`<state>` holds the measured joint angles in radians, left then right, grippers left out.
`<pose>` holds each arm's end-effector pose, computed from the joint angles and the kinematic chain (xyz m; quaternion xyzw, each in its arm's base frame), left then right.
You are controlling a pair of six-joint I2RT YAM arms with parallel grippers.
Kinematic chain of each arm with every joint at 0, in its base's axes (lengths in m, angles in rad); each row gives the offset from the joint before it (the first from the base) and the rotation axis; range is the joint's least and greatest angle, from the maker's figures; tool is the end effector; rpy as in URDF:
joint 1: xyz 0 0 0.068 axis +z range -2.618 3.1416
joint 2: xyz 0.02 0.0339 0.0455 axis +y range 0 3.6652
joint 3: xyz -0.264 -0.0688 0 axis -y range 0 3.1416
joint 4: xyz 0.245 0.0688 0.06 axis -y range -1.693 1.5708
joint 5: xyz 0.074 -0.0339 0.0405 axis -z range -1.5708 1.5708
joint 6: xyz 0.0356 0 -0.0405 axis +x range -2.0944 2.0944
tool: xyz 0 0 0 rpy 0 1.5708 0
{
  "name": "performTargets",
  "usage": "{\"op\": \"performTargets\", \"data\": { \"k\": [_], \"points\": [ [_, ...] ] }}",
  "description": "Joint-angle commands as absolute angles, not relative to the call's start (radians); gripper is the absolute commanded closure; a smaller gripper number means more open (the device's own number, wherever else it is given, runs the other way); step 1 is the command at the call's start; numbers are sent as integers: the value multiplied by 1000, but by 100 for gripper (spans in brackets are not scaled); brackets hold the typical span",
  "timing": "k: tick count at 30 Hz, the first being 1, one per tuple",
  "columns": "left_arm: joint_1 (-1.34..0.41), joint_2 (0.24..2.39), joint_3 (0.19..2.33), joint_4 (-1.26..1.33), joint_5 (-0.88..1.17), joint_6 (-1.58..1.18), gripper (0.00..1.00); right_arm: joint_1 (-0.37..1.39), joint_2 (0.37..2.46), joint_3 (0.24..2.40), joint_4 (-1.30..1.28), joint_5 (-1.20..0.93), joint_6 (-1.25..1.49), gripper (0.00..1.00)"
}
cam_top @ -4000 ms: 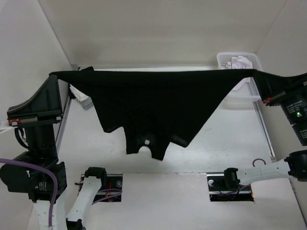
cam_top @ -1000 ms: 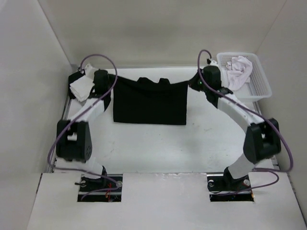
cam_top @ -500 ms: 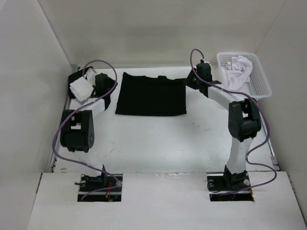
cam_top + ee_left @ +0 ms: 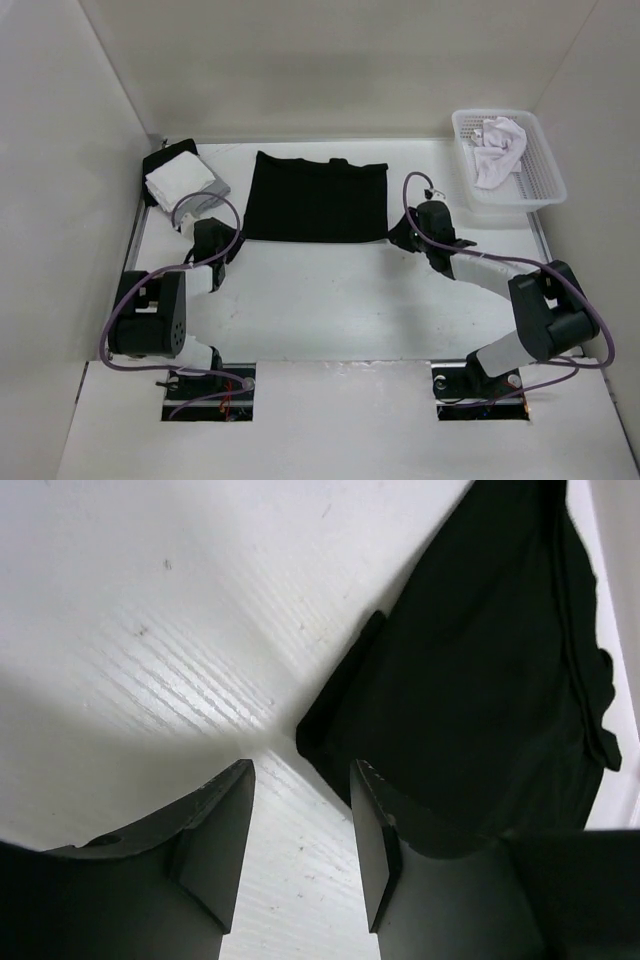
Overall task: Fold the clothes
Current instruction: Fold the tank top
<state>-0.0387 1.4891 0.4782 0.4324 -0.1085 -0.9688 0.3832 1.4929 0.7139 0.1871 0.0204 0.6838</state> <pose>0.2710 -0.0066 0.1411 -0.4169 0.7733 -0.1877 0.4393 0.2849 0.1141 0.1861 0.1369 0.8719 0.2313 0.4094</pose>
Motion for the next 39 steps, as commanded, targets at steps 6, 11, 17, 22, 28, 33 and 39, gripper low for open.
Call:
{"op": "performTargets", "data": {
  "k": [6,11,17,22,28,33,39],
  "points": [
    [-15,1609,472,571,8,-1048,60,335,1564,686,342,-49,755,57],
    [-8,1647,472,586,11,-1066,72,317,1626,707,367,-80,784,56],
    [-7,1652,468,586,-12,-1068,78,309,1696,729,386,-104,821,58],
    [-8,1663,471,597,-18,-1069,82,308,1732,742,423,-100,848,59],
    [-7,1651,465,600,-35,-1066,90,304,1770,767,440,-92,880,74],
    [-5,1651,468,606,-41,-1068,94,303,1773,752,491,-80,890,93],
    [-7,1596,450,618,-41,-1066,96,309,1662,666,581,-78,882,100]
  ]
}}
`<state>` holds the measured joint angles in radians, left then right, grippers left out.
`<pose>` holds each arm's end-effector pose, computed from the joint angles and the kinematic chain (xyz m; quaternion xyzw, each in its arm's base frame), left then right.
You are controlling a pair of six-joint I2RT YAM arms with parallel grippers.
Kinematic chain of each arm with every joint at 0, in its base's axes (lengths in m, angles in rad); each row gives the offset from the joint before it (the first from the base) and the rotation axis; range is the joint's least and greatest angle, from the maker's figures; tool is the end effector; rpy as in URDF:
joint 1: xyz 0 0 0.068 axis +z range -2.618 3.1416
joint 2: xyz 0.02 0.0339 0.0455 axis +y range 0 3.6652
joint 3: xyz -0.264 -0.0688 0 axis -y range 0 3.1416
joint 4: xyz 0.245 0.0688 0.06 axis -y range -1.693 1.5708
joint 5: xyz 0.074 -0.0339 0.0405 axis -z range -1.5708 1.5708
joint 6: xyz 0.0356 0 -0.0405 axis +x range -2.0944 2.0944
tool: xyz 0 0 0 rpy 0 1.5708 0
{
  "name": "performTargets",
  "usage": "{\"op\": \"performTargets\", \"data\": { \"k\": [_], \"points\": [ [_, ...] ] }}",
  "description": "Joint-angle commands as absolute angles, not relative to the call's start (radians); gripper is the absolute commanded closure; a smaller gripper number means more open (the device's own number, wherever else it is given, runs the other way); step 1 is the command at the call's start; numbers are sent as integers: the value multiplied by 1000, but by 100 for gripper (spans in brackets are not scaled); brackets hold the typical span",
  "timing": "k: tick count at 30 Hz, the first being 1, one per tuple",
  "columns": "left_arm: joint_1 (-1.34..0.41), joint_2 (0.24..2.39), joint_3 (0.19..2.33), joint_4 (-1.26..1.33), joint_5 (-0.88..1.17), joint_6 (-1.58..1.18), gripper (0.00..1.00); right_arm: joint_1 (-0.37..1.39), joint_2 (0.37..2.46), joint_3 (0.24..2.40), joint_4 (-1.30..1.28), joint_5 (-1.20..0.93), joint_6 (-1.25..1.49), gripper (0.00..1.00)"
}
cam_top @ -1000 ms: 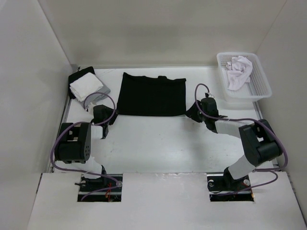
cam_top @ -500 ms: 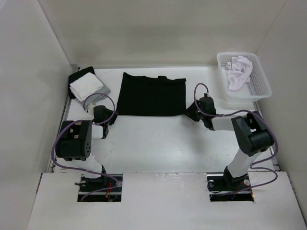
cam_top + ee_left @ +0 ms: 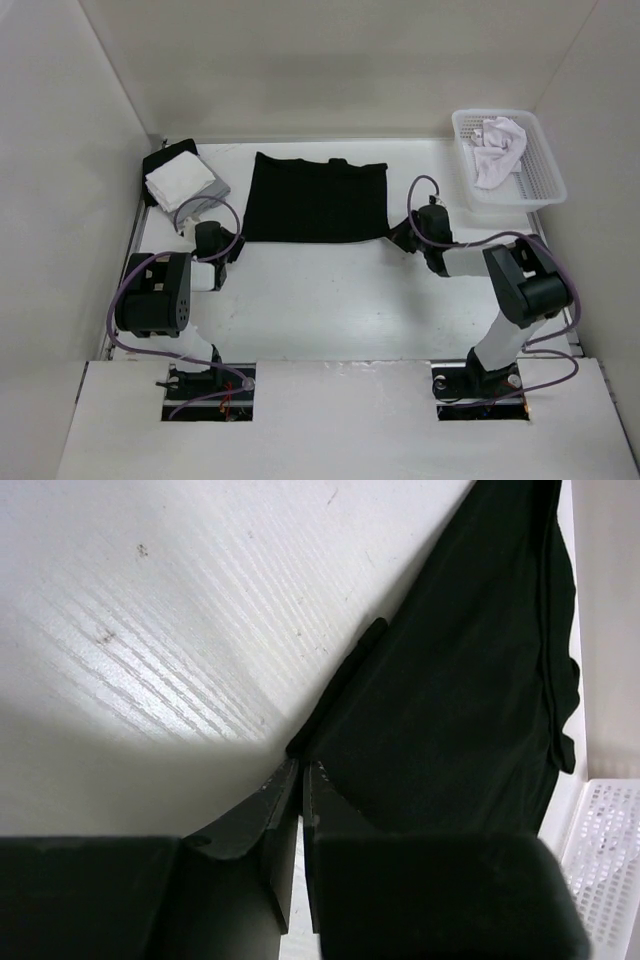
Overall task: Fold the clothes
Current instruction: Fold the tank top
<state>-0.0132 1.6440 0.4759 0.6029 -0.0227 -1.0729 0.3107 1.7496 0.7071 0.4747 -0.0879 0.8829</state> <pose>0.2831 -0.0029 0.1162 -0.4475 0.7533 -0.2405 0.4177 0.3176 0.1053 0.1331 0.2270 0.8464 0.3018 0.3756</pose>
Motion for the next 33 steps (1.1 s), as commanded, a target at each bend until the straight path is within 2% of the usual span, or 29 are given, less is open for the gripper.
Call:
{"op": "performTargets", "data": {
  "k": [1,6,9,13,17,21,24,27,33],
  "points": [
    [-10,1566,443,617,-41,-1062,97,309,1616,641,581,-77,881,100],
    [-21,1256,400,539,-23,-1054,98,323,1294,529,468,-64,838,100],
    [-28,976,420,367,-26,-1017,99,387,998,511,246,-11,778,100],
    [-51,576,538,56,-40,-956,99,540,625,615,-122,151,707,100],
    [-80,398,679,-141,-49,-930,98,727,468,785,-365,337,686,100],
    [-102,370,753,-213,-44,-925,98,913,468,899,-437,507,658,100],
    [-105,420,726,-201,-46,-933,98,950,541,907,-410,561,617,100],
    [-105,514,667,-140,-48,-933,98,846,636,862,-327,499,595,100],
    [-91,820,601,72,-70,-925,97,480,927,759,-34,123,640,100]
  ]
}}
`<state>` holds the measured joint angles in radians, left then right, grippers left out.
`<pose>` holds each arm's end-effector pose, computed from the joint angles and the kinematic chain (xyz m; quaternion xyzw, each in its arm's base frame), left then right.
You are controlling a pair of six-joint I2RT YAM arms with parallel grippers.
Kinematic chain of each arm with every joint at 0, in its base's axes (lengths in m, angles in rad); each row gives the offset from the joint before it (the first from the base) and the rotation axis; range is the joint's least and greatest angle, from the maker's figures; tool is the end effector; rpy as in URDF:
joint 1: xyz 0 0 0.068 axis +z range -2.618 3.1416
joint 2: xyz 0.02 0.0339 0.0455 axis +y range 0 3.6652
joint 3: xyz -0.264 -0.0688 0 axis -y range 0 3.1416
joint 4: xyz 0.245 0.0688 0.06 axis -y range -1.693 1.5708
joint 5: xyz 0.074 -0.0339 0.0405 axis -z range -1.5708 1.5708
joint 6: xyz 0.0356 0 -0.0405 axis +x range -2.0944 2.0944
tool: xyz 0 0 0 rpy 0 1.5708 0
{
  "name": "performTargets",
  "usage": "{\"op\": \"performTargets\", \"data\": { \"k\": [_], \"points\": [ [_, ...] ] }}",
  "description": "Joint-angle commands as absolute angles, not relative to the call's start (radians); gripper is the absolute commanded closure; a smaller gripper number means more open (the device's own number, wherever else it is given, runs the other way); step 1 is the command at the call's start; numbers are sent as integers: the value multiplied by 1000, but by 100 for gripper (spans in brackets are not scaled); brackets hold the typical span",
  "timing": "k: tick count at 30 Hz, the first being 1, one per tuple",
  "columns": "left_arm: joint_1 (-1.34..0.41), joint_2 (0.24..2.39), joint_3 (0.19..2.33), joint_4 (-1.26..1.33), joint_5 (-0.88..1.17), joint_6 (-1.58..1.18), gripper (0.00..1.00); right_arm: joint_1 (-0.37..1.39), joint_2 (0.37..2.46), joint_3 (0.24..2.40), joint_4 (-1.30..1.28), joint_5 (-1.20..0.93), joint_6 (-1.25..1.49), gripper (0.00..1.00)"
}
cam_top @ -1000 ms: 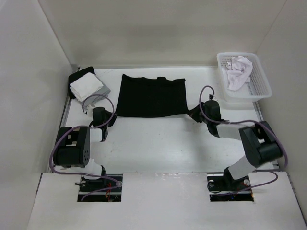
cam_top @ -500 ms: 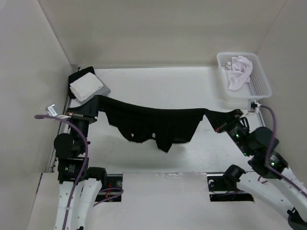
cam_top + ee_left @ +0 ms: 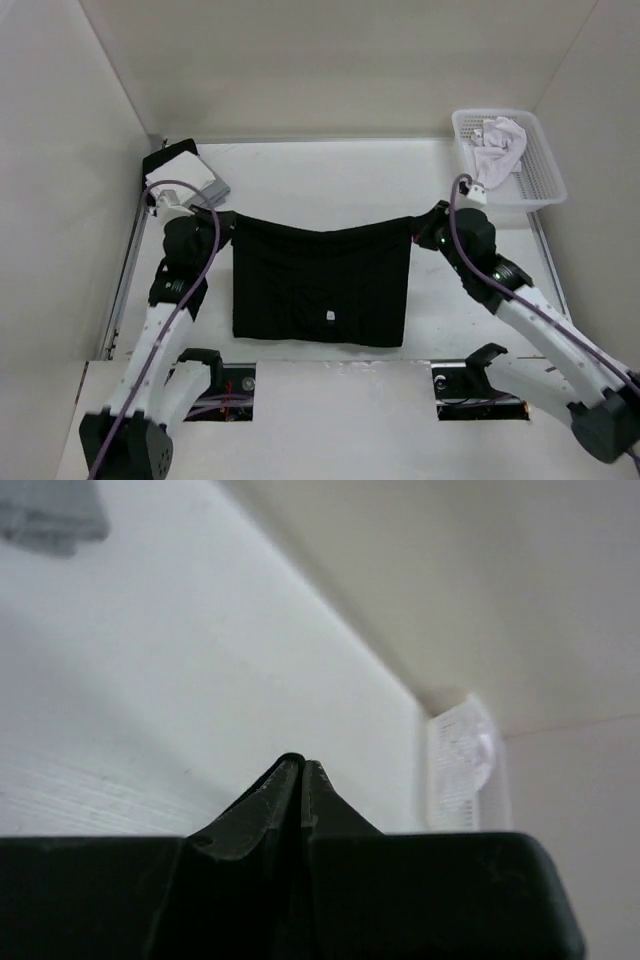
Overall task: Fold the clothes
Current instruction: Fold the tank top
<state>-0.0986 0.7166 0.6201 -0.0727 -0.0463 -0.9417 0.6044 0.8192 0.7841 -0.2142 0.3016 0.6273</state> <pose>0.1779 -0.0159 0.3046 -0.3263 0.6911 -0.3050 0.5682 0.1635 0.1000 0.3311 0.1011 0.7795 0.2537 0.5638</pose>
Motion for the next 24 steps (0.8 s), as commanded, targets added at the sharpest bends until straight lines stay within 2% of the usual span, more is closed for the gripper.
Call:
{"op": "performTargets", "data": {
  "k": [1,4,7,10,14,24],
  "points": [
    [-90,897,603,125,-75,-928,97,428,999,762,19,74,653,100],
    [-81,1144,661,260,-104,-937,97,331,1236,842,142,-21,669,100],
    [-79,1351,774,330,-95,-953,97,272,1431,987,153,-66,664,100],
    [-80,1433,853,341,-86,-962,97,242,1492,1064,127,-92,663,100],
    [-82,1385,793,368,-86,-963,96,240,1427,993,124,-83,658,100],
    [-85,1054,379,442,-29,-966,96,321,1094,569,160,0,730,100]
  ]
}}
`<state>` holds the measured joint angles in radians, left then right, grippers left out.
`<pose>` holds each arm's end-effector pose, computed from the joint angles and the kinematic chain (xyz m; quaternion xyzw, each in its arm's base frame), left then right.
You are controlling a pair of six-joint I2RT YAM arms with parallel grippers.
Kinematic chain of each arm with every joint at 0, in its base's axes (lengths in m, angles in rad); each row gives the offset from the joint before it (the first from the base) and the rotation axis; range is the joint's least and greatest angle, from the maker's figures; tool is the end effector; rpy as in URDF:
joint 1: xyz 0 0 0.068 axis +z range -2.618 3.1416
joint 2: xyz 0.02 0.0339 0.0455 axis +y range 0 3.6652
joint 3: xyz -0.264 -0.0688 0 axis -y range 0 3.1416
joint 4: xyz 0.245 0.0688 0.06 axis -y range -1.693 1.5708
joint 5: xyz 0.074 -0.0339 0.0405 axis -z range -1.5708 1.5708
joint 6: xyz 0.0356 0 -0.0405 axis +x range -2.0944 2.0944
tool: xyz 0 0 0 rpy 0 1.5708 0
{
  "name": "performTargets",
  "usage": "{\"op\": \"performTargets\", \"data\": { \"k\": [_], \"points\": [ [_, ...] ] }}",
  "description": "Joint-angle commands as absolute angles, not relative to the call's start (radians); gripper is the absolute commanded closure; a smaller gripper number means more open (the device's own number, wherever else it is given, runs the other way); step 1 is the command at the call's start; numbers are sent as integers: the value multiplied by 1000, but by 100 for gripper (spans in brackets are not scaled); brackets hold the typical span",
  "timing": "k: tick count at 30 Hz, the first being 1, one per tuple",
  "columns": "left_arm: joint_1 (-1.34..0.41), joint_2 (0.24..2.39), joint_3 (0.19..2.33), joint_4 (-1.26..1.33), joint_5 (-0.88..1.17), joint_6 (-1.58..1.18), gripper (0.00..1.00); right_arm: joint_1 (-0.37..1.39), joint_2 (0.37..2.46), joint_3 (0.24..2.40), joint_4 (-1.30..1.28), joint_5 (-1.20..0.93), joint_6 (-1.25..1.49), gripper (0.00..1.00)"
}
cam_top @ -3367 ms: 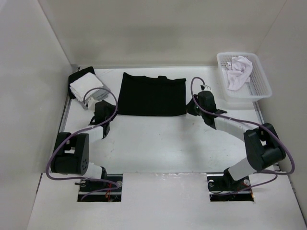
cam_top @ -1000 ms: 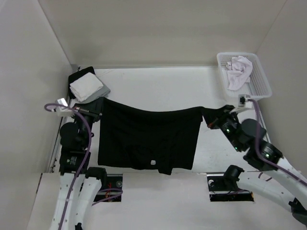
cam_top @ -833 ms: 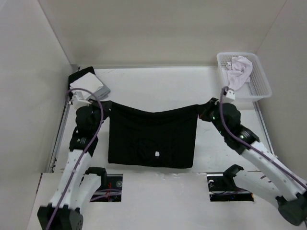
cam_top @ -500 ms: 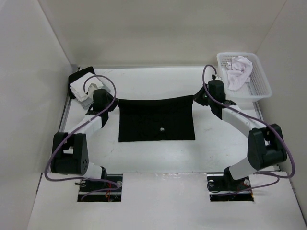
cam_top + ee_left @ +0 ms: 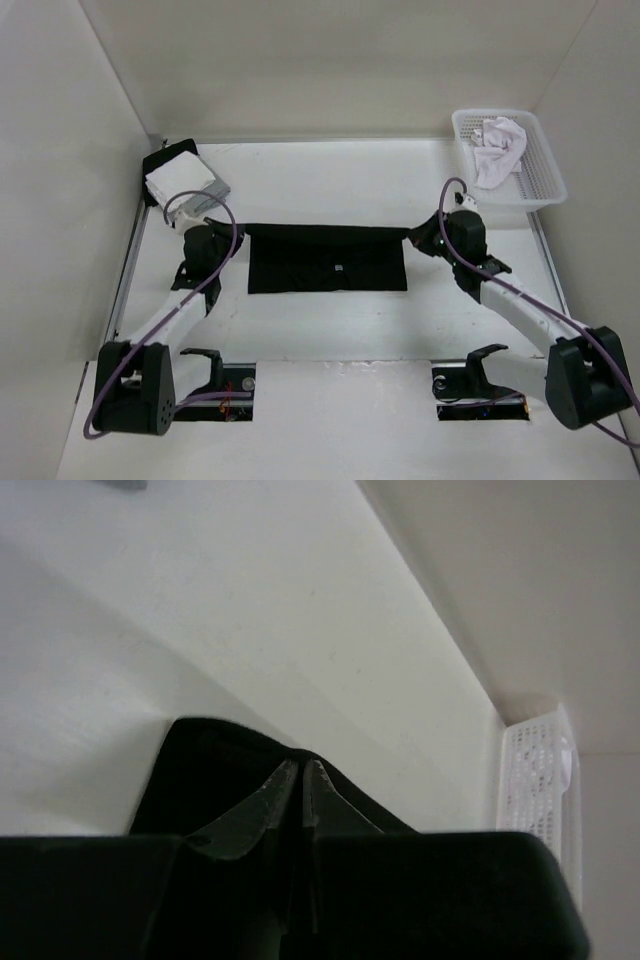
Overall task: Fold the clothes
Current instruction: Fold the tank top
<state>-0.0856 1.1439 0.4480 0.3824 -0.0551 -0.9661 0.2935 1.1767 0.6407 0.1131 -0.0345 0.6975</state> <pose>0.2407 -0.0187 0.2090 -0.3592 0.7245 -0.2758 0.5196 0.2484 0.0763 0.2388 0.1593 0.8244 0.2709 0.4707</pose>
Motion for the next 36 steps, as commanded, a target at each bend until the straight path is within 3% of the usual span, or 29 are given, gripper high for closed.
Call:
{"op": "performTargets", "data": {
  "k": [1,9,15,19,22,26,30,33,36],
  "points": [
    [-84,1005,345,439,-26,-966,96,330,1060,534,150,11,738,100],
    [-87,580,180,180,-18,-968,96,361,887,296,92,32,859,100],
    [-102,385,74,-1,-9,-986,95,435,811,219,22,77,957,100],
    [-105,324,41,-96,-8,-997,84,447,828,215,-1,104,974,99],
    [-85,285,63,-147,-2,-989,71,438,813,224,-11,138,960,79],
    [-79,238,116,-167,-15,-968,70,394,865,277,32,124,872,55],
    [-100,326,155,-95,-28,-959,72,341,946,336,72,52,808,52],
    [-137,423,176,-2,-32,-960,73,326,840,325,71,77,821,54],
    [-189,498,181,98,-57,-974,73,331,721,330,17,135,816,49]
  ]
}}
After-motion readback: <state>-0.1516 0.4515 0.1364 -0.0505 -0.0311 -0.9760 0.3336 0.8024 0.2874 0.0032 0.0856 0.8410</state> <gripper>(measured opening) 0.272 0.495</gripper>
